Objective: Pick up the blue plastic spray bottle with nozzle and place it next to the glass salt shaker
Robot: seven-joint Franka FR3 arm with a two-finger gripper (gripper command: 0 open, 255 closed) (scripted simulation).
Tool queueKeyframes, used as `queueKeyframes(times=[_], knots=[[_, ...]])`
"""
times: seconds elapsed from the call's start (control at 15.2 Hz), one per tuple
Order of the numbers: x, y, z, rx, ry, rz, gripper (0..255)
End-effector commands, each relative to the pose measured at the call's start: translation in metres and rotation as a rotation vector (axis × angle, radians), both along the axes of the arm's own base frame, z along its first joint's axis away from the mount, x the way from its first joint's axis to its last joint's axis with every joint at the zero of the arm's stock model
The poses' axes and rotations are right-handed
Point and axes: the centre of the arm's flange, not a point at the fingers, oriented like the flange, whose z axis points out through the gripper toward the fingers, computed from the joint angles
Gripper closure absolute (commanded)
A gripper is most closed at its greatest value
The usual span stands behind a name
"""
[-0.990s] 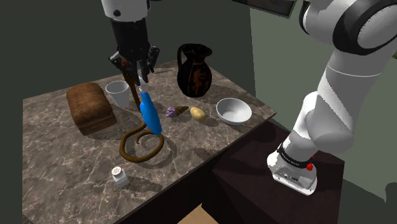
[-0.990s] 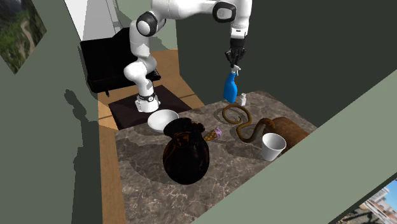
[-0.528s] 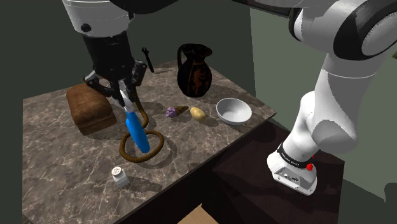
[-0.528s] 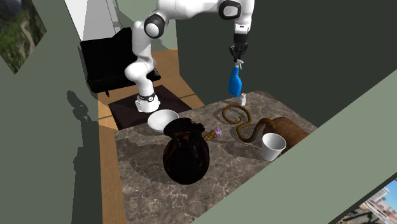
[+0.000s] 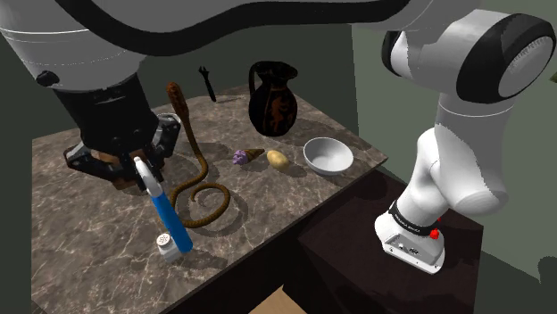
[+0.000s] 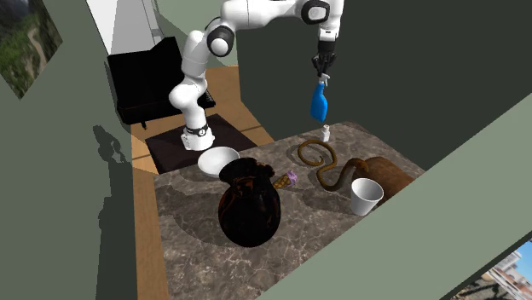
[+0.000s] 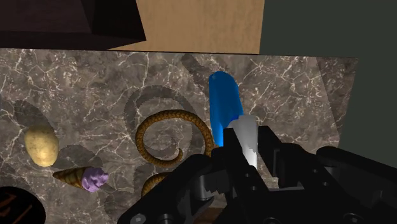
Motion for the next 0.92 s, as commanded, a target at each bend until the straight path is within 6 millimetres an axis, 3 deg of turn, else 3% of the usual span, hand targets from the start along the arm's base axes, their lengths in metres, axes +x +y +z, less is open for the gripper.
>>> queueKeyframes(times=[0.0, 0.86], knots=[[-0.001, 0.002, -0.009, 0.000, 0.000, -0.001, 255], [-0.001, 0.002, -0.078, 0.000, 0.000, -0.001, 255]])
